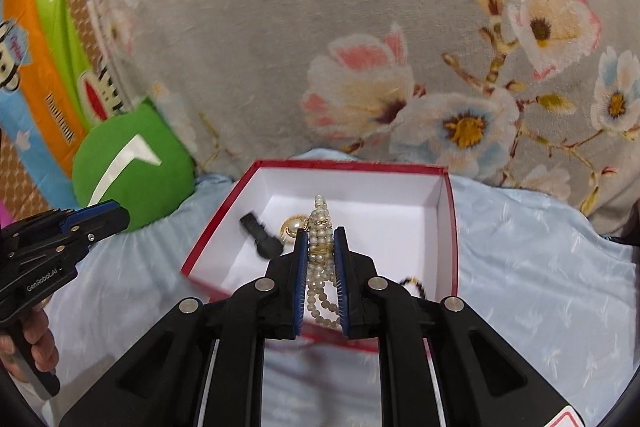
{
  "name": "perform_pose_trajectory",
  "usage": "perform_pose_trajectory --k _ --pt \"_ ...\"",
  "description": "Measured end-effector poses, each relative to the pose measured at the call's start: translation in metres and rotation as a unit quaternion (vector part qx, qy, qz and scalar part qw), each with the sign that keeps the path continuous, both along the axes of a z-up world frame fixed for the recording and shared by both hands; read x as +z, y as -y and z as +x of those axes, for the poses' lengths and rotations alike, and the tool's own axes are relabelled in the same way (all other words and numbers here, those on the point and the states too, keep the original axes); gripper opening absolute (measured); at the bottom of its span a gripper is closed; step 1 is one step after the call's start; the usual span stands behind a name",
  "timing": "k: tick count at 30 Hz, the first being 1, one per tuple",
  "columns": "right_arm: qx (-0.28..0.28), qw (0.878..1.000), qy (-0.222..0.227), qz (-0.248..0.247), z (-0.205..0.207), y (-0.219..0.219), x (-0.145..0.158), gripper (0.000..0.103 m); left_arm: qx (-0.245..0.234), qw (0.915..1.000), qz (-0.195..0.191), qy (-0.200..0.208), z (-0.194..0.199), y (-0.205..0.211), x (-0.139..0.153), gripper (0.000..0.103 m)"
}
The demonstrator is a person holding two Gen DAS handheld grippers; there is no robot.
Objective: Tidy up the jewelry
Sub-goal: 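Carry the ring and pearl brooch over the red box with both tools, then open both tools to drop the ring and brooch into the box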
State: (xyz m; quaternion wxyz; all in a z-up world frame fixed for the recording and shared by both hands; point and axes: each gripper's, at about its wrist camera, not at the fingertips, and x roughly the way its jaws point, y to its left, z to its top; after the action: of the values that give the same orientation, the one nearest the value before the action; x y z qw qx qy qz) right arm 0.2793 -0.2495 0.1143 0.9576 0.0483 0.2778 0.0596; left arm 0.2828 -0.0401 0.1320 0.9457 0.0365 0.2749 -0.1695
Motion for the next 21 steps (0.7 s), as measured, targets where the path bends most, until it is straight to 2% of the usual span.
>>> perform_pose_trajectory --k 5,11,17,21 --pt "-0.021 1.000 -0.019 0.014 0.063 0.019 -0.004 0.012 -0.026 0.9995 -0.010 -0.015 0.074 0.036 0.004 0.019" --pt "-0.035 0.998 -0.057 0.007 0.120 0.028 -0.031 0.012 -0.032 0.9981 0.017 -0.049 0.144 0.079 -0.030 0.019" --pt "-0.040 0.995 -0.093 -0.005 0.154 0.032 -0.060 0.012 -0.026 0.9940 0.049 -0.095 0.187 0.108 -0.075 0.019" --pt "-0.043 0.994 -0.099 -0.005 0.163 0.034 -0.070 0.013 -0.017 0.9931 0.045 -0.107 0.200 0.114 -0.090 0.020"
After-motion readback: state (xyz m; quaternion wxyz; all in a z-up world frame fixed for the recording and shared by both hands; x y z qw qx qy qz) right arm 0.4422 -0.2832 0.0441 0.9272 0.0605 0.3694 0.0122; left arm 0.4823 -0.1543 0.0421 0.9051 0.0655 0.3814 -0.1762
